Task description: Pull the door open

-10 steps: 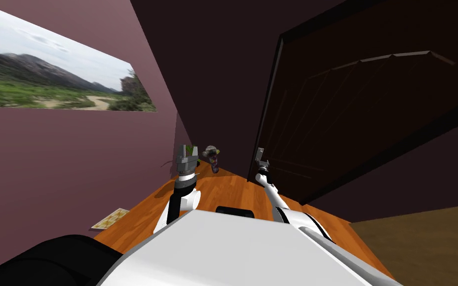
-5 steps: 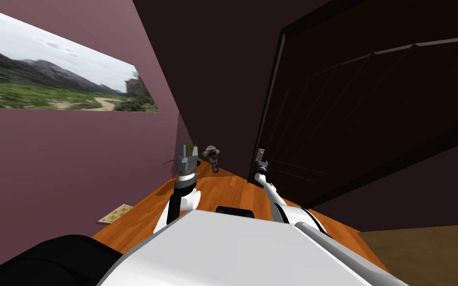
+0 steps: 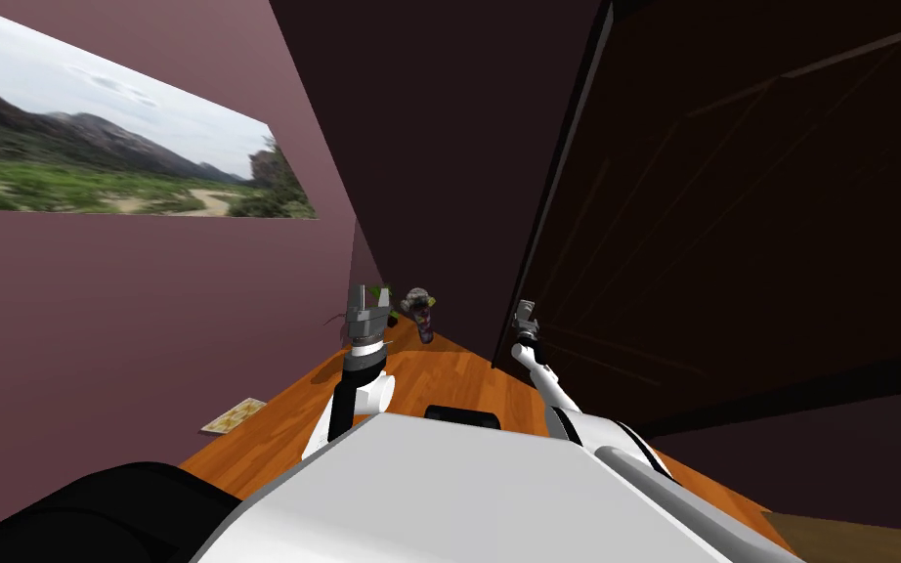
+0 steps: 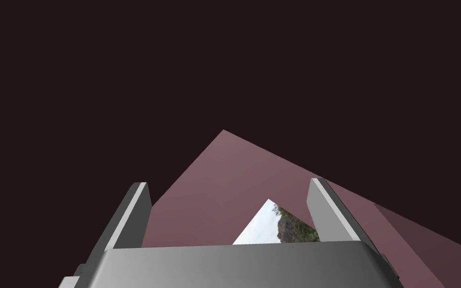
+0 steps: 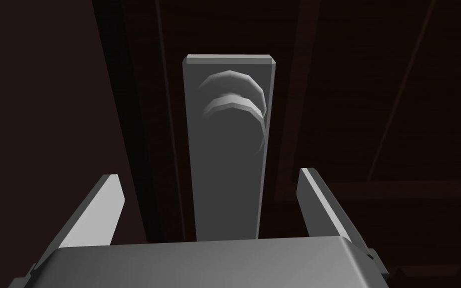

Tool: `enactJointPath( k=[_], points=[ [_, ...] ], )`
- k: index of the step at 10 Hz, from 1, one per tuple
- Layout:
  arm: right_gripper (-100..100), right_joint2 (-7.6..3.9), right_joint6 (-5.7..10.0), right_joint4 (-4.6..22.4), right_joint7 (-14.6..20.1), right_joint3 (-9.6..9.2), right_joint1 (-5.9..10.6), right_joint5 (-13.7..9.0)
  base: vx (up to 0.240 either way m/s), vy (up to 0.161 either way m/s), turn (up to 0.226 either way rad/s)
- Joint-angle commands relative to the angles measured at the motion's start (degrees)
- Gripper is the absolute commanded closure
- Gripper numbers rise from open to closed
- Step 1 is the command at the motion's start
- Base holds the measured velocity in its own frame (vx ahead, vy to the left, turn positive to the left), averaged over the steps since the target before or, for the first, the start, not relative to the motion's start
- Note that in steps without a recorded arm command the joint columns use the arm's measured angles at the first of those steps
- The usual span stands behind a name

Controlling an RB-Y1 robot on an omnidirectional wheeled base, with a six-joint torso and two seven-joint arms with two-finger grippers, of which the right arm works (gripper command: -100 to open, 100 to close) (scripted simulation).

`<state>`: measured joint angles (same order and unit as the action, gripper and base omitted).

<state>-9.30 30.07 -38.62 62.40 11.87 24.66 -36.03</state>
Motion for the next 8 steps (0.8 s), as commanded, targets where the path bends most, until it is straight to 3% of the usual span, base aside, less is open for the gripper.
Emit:
enactJointPath(
  k=[1,2,3,6,7,8],
  points=[
    [-100,-1.44,0.73,1.50,1.81,-0.41,0.07,0.00,0.066,-0.003,0.054],
    [-100,-2.29,0.61,1.48,2.52,-0.41,-0.30,-0.11,0.070,-0.001,0.074],
    [-100,-3.92,0.38,1.45,3.88,-0.43,-1.02,-0.31,0.127,-0.025,0.116],
    [-100,-6.42,0.03,1.39,5.98,-0.46,-2.12,-0.62,0.119,-0.025,0.086],
    [-100,-5.86,-0.10,1.42,5.20,-0.31,-1.60,-0.60,0.058,-0.012,0.017],
    [100,-5.86,-0.10,1.42,5.20,-0.31,-1.60,-0.60,-0.008,0.000,-0.016]
  ],
)
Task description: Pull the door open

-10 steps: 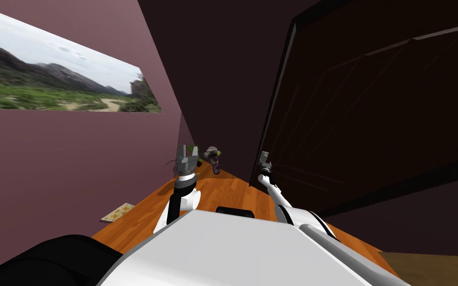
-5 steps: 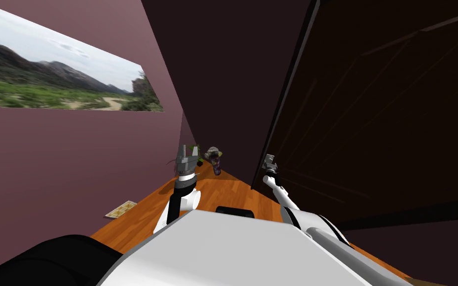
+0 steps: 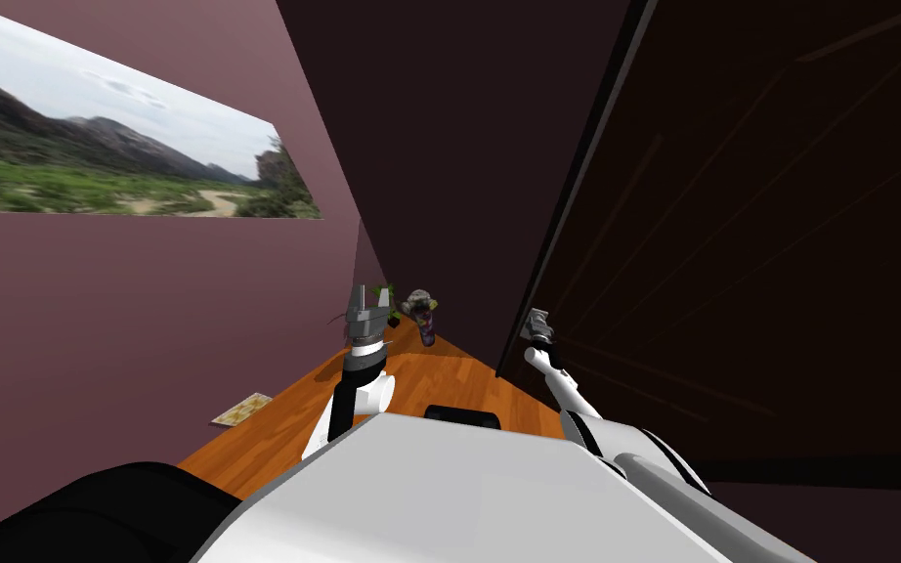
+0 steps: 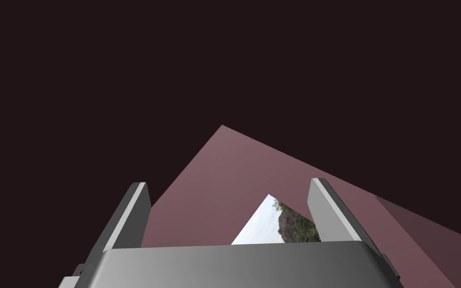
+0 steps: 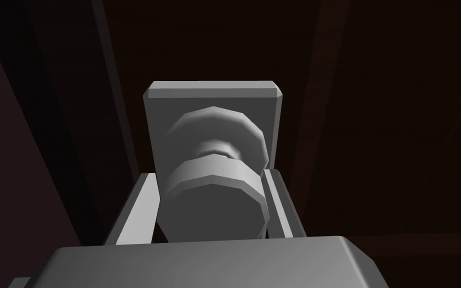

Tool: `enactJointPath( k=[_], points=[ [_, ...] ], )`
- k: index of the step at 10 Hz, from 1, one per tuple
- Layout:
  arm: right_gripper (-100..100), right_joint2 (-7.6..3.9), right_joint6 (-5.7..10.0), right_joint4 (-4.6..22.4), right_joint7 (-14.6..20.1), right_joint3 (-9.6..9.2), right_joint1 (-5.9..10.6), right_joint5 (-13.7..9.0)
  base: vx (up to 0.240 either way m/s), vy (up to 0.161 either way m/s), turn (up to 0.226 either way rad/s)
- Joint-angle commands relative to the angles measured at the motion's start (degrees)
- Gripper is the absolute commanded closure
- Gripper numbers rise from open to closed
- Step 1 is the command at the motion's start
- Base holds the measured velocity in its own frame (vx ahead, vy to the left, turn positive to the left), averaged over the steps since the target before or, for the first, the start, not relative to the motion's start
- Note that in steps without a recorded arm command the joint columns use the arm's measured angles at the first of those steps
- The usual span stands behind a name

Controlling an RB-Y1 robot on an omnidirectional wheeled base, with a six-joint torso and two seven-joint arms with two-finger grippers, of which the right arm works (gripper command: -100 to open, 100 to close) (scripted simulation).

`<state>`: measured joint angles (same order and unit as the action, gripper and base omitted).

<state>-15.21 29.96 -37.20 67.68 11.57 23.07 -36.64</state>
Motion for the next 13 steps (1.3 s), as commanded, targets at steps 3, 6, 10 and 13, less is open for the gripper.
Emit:
enactJointPath(
  k=[3,6,10,13],
  points=[
    [100,0.06,0.01,0.00,-0.08,-0.02,-0.01,0.01,-0.016,0.002,0.001],
    [100,-0.25,-0.40,-0.32,0.87,-0.97,-0.34,0.23,-0.044,-0.006,0.040],
    [100,-0.86,-0.98,-1.11,2.79,-2.82,-0.85,0.62,-0.197,-0.033,0.109],
    [100,-1.52,-1.60,-1.96,4.84,-4.79,-1.40,1.05,-0.229,-0.046,0.139]
  ],
)
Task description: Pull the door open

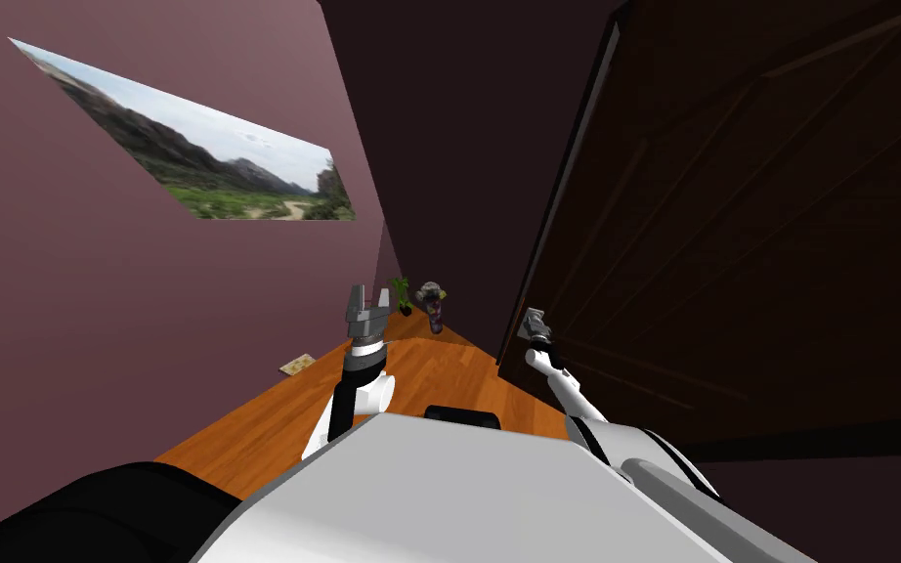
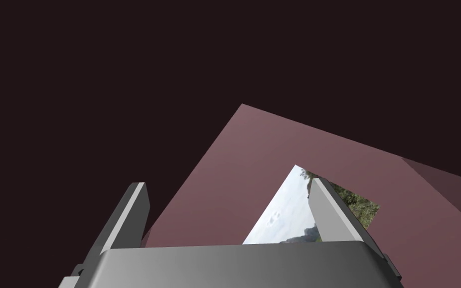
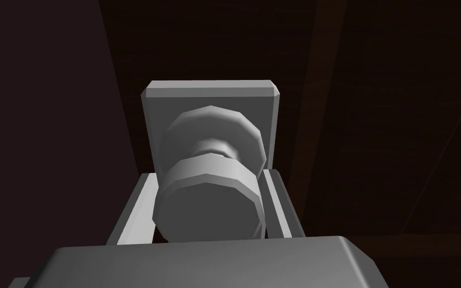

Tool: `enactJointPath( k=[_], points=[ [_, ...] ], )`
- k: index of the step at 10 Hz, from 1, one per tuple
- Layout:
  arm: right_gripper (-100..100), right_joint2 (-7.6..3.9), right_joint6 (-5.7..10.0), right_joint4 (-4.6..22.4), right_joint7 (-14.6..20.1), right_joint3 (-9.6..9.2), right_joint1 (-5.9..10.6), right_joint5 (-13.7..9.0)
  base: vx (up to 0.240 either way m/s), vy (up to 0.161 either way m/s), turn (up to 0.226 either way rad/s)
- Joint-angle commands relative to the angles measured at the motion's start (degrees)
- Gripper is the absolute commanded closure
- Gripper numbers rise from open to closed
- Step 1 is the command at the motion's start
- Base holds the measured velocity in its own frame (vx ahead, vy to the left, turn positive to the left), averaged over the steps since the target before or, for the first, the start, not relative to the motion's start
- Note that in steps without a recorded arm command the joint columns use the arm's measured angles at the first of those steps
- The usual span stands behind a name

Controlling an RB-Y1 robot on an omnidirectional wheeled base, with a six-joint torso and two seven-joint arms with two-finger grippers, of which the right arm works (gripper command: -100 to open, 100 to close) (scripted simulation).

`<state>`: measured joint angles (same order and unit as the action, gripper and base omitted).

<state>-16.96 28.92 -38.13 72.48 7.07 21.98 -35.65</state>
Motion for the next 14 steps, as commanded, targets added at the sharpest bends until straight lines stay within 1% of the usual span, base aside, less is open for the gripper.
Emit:
enactJointPath(
  k=[1,2,3,4,5,9,10,11,13,14],
  points=[
    [100,0.00,-0.77,-1.31,0.75,-0.96,-0.50,0.20,-0.258,-0.060,0.131],
    [100,-0.16,-0.93,-1.52,1.26,-1.45,-0.63,0.31,-0.243,-0.043,0.098],
    [100,-0.19,-0.71,-1.00,0.96,-1.13,-0.39,0.25,-0.103,-0.015,0.034],
    [100,-0.20,-1.02,-1.24,1.70,-2.06,-0.68,0.54,-0.125,-0.034,0.077],
    [100,-0.26,-1.06,-1.35,1.91,-2.30,-0.72,0.62,-0.189,-0.031,0.071],
    [100,-0.91,-1.43,-2.58,4.44,-5.17,-1.21,1.55,-0.231,-0.055,0.110],
    [100,-0.98,-1.48,-2.72,4.72,-5.50,-1.26,1.66,-0.180,-0.044,0.086],
    [100,-1.24,-1.63,-3.21,5.72,-6.64,-1.45,2.03,-0.224,-0.054,0.096],
    [100,-1.42,-1.73,-3.55,6.42,-7.43,-1.59,2.29,-0.260,-0.062,0.088],
    [100,-1.47,-1.97,-3.82,6.04,-7.04,-1.69,2.16,-0.103,-0.022,0.034]
  ],
)
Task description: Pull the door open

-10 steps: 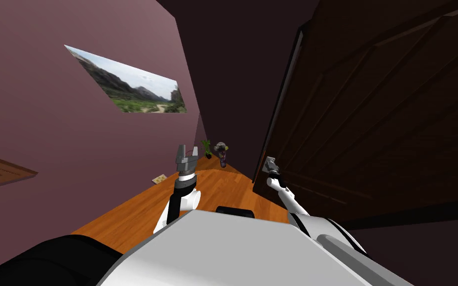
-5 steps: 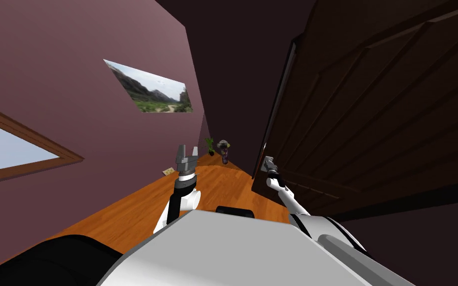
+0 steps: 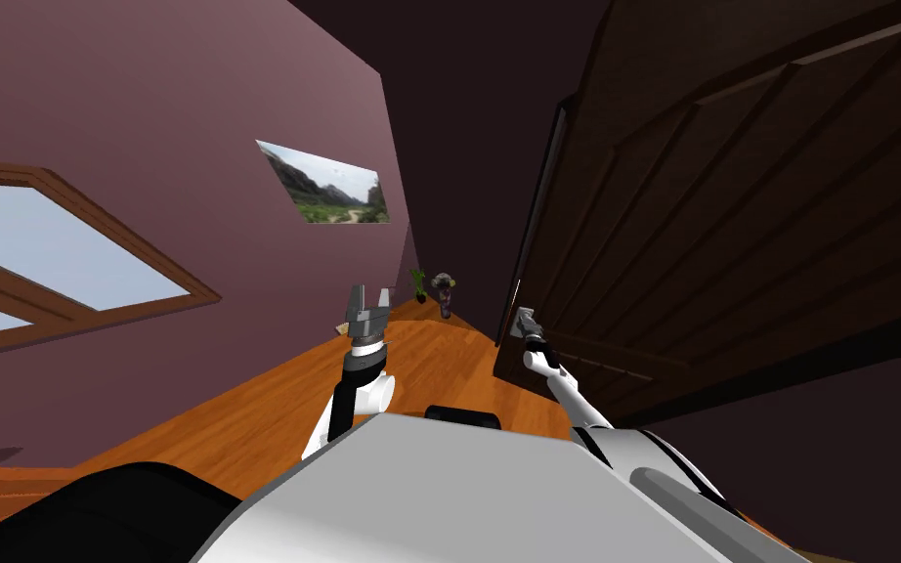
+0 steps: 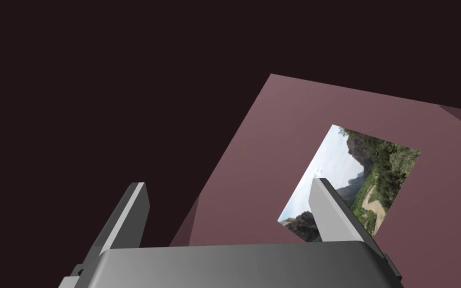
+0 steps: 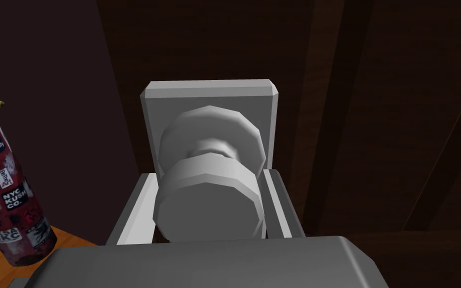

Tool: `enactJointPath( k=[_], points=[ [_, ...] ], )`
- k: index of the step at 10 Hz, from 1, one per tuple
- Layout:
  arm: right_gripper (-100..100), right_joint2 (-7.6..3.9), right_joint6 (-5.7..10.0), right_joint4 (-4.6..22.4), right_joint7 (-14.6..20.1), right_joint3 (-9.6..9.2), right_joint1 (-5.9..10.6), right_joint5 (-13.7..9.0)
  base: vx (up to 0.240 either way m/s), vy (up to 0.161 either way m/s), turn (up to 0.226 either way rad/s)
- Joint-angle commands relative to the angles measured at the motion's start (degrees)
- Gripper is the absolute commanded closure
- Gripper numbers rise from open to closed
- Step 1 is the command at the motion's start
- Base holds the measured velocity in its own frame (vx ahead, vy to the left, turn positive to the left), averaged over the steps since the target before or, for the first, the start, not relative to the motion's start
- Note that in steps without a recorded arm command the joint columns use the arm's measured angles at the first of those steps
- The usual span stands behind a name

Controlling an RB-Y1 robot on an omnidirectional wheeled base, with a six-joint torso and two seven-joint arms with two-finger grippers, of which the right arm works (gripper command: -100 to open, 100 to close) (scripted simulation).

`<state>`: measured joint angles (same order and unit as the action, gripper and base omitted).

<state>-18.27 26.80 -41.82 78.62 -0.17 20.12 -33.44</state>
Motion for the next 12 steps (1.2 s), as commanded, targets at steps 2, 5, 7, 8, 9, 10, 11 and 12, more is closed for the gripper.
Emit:
enactJointPath(
  k=[2,5,7,8,9,10,11,12],
  points=[
    [100,-0.52,-0.02,-0.71,1.42,-1.72,-0.29,0.44,-0.218,-0.059,0.115],
    [100,-1.12,-0.04,-1.53,3.06,-3.69,-0.62,0.94,-0.205,-0.067,0.091],
    [100,-1.52,-0.05,-2.06,4.13,-4.99,-0.84,1.27,-0.200,-0.076,0.085],
    [100,-1.69,-0.06,-2.30,4.61,-5.57,-0.94,1.42,-0.193,-0.068,0.082],
    [100,-1.90,-0.07,-2.58,5.18,-6.25,-1.06,1.59,-0.200,-0.057,0.076],
    [100,-2.03,-0.07,-2.76,5.53,-6.68,-1.13,1.70,-0.201,-0.076,0.077],
    [100,-2.03,-0.17,-2.66,5.24,-6.33,-1.12,1.60,-0.088,-0.037,0.037],
    [100,-2.33,-0.20,-3.04,6.19,-7.53,-1.42,1.90,-0.146,-0.048,0.074]
  ],
)
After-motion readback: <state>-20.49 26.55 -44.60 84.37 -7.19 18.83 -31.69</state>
